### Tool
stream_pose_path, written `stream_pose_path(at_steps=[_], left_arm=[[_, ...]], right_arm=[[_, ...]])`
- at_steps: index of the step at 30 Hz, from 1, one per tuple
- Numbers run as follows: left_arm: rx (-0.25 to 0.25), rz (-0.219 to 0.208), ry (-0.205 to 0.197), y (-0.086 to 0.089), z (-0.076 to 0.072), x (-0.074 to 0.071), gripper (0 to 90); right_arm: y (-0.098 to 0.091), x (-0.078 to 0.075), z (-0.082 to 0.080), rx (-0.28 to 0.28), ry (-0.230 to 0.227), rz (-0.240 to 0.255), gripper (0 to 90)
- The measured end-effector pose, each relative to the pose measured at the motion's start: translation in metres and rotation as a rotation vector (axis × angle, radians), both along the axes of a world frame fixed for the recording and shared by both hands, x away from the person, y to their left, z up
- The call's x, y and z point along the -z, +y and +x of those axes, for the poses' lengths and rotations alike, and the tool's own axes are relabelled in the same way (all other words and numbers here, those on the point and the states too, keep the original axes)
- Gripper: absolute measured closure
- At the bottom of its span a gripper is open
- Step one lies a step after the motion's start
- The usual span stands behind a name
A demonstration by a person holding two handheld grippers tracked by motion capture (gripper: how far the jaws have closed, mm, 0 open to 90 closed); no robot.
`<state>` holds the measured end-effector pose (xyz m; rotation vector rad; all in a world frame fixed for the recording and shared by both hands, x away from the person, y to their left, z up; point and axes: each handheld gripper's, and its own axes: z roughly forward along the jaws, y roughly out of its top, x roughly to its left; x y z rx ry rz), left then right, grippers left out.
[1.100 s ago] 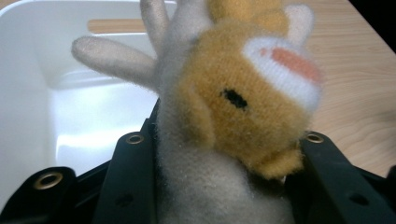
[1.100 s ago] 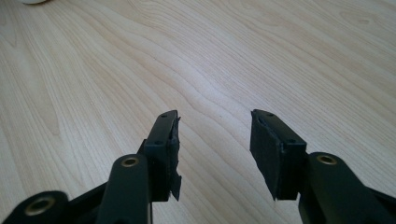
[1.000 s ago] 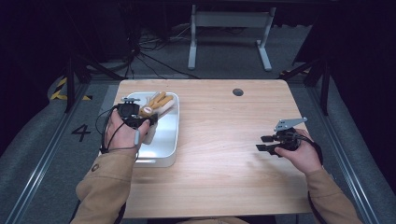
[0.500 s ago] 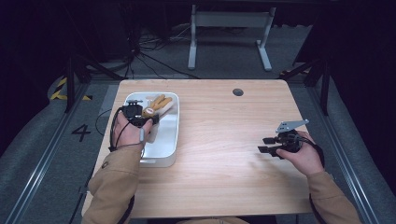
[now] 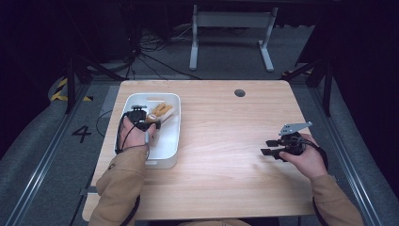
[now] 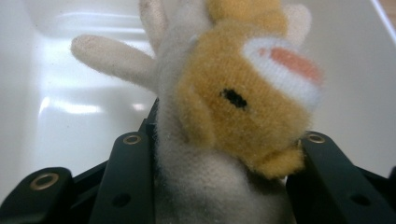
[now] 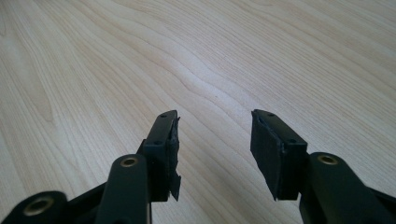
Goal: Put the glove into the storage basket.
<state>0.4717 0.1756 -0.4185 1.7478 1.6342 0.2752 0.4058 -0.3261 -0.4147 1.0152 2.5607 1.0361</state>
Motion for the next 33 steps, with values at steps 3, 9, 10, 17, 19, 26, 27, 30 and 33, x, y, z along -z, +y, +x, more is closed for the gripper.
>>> stream_pose_path(at_steps=[3,9,10,17,19,26,27,30,33], left_arm=[[-0.002,0.019,0.002,-0.002,0.0,0.005,57.6],[-0.011,0.027,0.015,-0.003,0.0,0.011,57.2],[-0.011,0.029,0.02,-0.003,0.0,0.012,57.1],[-0.027,0.032,0.079,-0.004,0.0,0.019,55.9],[-0.03,0.033,0.08,-0.004,0.0,0.019,55.6],[-0.03,0.058,0.122,-0.005,0.0,0.022,54.2],[-0.029,0.056,0.138,-0.005,0.0,0.022,52.7],[-0.032,0.053,0.147,-0.007,0.0,0.022,45.7],[-0.022,0.061,0.156,-0.011,0.0,0.022,33.1]], right_arm=[[0.0,0.0,0.0,0.0,0.0,0.0,52.9],[0.001,0.0,0.0,-0.01,-0.003,0.0,52.4],[0.001,0.0,0.0,-0.01,-0.003,0.001,52.4],[0.001,-0.001,0.0,-0.008,-0.005,0.005,52.2],[0.0,-0.001,0.0,-0.008,-0.006,0.005,52.2],[0.0,-0.001,0.0,-0.008,-0.007,0.004,52.2],[0.0,-0.001,0.0,-0.008,-0.007,0.004,52.2],[0.0,-0.001,0.0,-0.009,-0.006,0.007,52.1],[0.0,-0.001,0.0,-0.008,-0.008,0.007,51.5]])
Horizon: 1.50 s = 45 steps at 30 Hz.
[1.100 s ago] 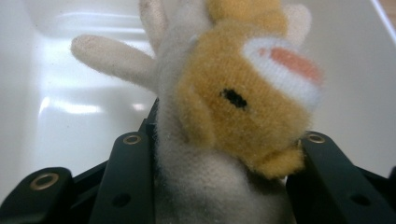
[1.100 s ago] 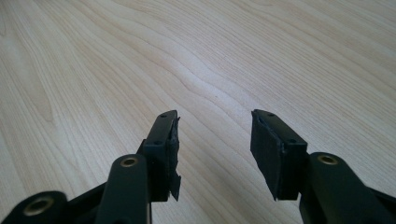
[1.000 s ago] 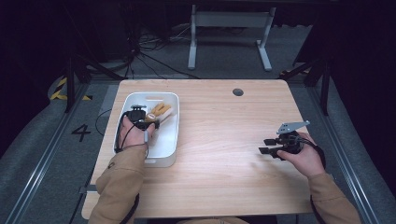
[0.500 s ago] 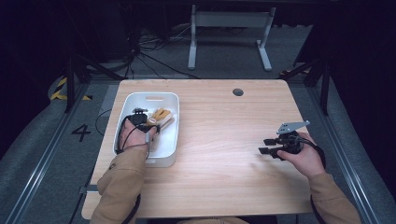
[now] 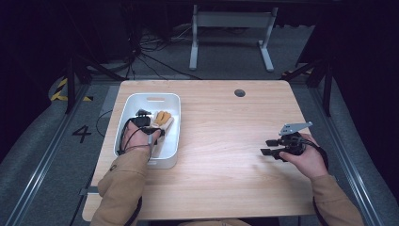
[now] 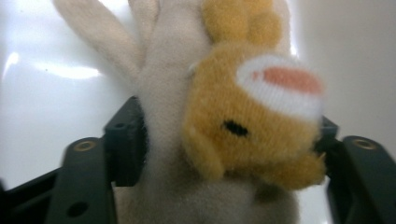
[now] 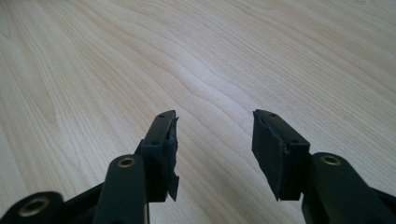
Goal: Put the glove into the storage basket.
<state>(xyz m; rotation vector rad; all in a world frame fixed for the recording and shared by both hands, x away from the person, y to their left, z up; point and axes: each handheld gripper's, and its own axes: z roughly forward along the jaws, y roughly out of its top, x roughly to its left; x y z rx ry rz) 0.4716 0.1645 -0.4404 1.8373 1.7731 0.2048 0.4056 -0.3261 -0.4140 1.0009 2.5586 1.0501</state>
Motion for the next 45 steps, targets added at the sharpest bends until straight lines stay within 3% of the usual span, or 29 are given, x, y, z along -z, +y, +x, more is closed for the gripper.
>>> stream_pose_path(at_steps=[7,8,11,12,19,25,28,31,35,41,42,43,45], left_arm=[[0.02,0.047,-0.028,-0.001,-0.002,-0.005,21.9],[0.028,0.06,-0.064,0.0,-0.003,-0.008,20.7],[0.029,0.061,-0.088,0.001,-0.004,-0.01,20.3],[0.024,0.058,-0.119,0.001,-0.004,-0.013,20.6],[0.035,0.071,-0.147,0.002,-0.004,-0.024,21.5],[0.044,0.086,-0.194,0.001,-0.008,-0.038,24.7],[0.046,0.058,-0.231,0.0,-0.013,-0.049,25.6],[0.051,0.058,-0.247,-0.002,-0.016,-0.055,25.7],[0.099,0.052,-0.291,-0.01,-0.025,-0.073,25.7],[0.148,0.043,-0.316,-0.022,-0.034,-0.086,26.2],[0.181,0.032,-0.33,-0.03,-0.038,-0.091,26.2],[0.181,0.032,-0.33,-0.03,-0.038,-0.091,26.2],[0.249,0.015,-0.351,-0.041,-0.044,-0.098,26.2]], right_arm=[[0.0,0.0,0.0,0.001,-0.003,0.004,50.7],[0.0,0.0,0.0,0.002,-0.004,0.006,50.3],[0.0,0.0,0.0,0.003,-0.003,0.008,50.2],[0.0,0.0,0.0,0.003,-0.004,0.008,50.2],[0.0,0.001,0.0,0.003,-0.004,0.009,49.9],[0.0,0.0,0.0,0.003,-0.011,0.012,49.8],[-0.001,0.0,0.0,0.005,-0.008,0.014,49.8],[-0.001,0.0,0.0,0.005,-0.008,0.013,49.8],[-0.001,0.0,0.0,0.007,-0.008,0.014,49.6],[-0.001,0.0,0.0,0.011,-0.007,0.014,49.5],[-0.002,0.001,-0.001,0.012,-0.005,0.014,49.5],[-0.002,0.001,-0.001,0.012,-0.005,0.014,49.5],[-0.003,0.0,-0.001,0.017,-0.006,0.015,49.4]])
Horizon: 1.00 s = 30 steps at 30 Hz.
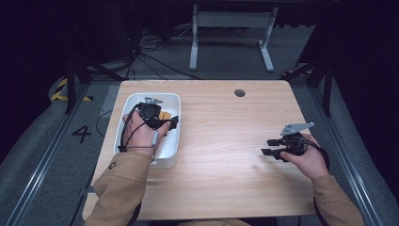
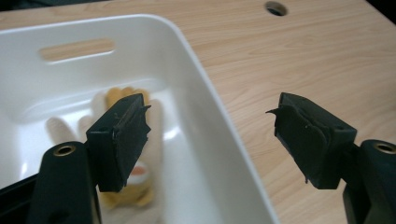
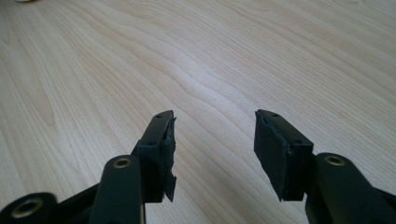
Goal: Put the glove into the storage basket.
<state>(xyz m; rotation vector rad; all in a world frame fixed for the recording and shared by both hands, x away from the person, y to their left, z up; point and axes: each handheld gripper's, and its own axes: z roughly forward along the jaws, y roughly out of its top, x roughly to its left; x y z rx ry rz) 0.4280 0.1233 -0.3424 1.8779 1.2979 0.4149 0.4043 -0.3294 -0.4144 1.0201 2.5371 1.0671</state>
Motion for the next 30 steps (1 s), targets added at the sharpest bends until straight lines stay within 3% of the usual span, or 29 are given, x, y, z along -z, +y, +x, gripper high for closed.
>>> stream_pose_path(at_steps=[2,3,4,7,10,11,12,15,16,17,18,20,25,30], left_arm=[[0.027,-0.008,-0.012,-0.004,-0.002,-0.002,26.2],[0.092,-0.01,-0.028,-0.013,-0.005,-0.004,26.2],[0.092,-0.01,-0.028,-0.013,-0.005,-0.004,26.2],[0.194,-0.017,-0.045,-0.029,-0.015,-0.009,26.2],[0.228,-0.014,-0.063,-0.035,-0.019,-0.012,26.3],[0.284,-0.015,-0.074,-0.041,-0.023,-0.013,26.7],[0.284,-0.015,-0.074,-0.041,-0.023,-0.013,26.7],[0.422,-0.029,-0.074,-0.049,-0.026,-0.01,26.7],[0.446,-0.027,-0.075,-0.05,-0.027,-0.008,26.7],[0.505,-0.004,-0.079,-0.055,-0.029,-0.003,27.8],[0.505,-0.004,-0.079,-0.055,-0.029,-0.003,28.3],[0.55,0.017,-0.075,-0.059,-0.03,0.003,28.3],[0.641,0.015,-0.048,-0.067,-0.038,0.018,28.1],[0.683,-0.006,-0.021,-0.074,-0.043,0.03,28.3]], right_arm=[[-0.001,0.0,0.0,0.0,-0.003,0.001,49.4],[-0.002,0.0,-0.001,0.004,0.001,0.002,49.2],[-0.002,0.0,-0.001,0.004,0.001,0.002,49.2],[-0.004,0.001,-0.001,0.009,-0.001,0.001,49.1],[-0.004,0.001,-0.003,0.013,0.001,-0.001,49.1],[-0.005,0.001,-0.003,0.014,-0.001,-0.001,49.1],[-0.005,0.001,-0.003,0.014,-0.001,-0.001,49.1],[-0.007,0.0,-0.005,0.021,-0.003,0.0,49.0],[-0.007,0.001,-0.005,0.019,-0.001,0.002,49.0],[-0.007,0.001,-0.005,0.021,0.001,0.002,49.0],[-0.007,0.001,-0.005,0.021,0.001,0.003,48.9],[-0.007,0.001,-0.005,0.021,0.002,0.001,49.0],[-0.007,0.003,-0.004,0.023,0.007,0.0,48.8],[-0.006,0.004,-0.004,0.02,0.012,-0.001,48.8]])
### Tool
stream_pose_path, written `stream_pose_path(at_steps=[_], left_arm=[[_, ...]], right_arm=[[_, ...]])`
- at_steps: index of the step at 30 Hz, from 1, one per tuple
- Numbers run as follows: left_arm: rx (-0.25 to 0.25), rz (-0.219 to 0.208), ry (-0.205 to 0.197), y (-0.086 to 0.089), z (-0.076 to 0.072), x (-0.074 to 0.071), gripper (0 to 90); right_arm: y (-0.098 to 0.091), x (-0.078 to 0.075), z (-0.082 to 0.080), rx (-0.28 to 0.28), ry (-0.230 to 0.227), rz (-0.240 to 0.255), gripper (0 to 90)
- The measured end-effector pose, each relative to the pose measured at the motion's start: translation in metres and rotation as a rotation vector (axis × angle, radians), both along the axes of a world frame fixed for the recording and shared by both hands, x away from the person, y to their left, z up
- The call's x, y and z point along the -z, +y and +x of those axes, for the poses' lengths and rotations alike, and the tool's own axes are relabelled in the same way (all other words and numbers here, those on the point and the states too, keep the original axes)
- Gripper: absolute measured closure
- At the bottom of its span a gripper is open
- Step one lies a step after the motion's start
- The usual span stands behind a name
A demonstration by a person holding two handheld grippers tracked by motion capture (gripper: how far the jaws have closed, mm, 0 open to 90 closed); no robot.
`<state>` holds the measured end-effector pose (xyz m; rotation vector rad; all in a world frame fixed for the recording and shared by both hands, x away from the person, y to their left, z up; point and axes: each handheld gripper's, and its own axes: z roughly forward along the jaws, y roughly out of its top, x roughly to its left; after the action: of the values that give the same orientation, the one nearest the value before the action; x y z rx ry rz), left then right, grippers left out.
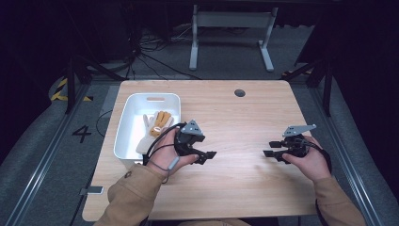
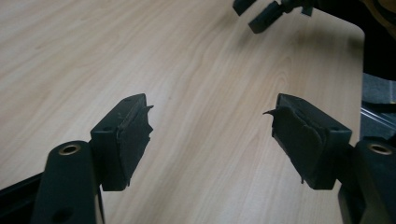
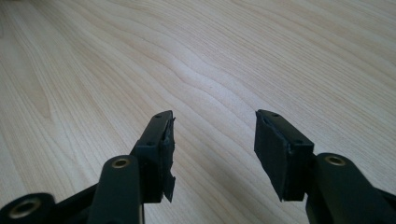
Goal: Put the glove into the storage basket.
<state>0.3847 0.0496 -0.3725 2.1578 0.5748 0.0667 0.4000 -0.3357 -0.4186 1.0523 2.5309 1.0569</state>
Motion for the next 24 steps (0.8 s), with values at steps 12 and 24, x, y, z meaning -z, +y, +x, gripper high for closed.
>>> stream_pose_path(at_steps=[12,24], left_arm=[[0.091,0.026,0.03,-0.017,-0.007,0.035,27.9],[0.122,0.064,0.053,-0.03,-0.009,0.074,28.7]], right_arm=[[0.001,0.003,0.001,-0.01,0.006,-0.001,48.6],[0.003,0.011,0.002,-0.017,0.023,-0.014,48.6]])
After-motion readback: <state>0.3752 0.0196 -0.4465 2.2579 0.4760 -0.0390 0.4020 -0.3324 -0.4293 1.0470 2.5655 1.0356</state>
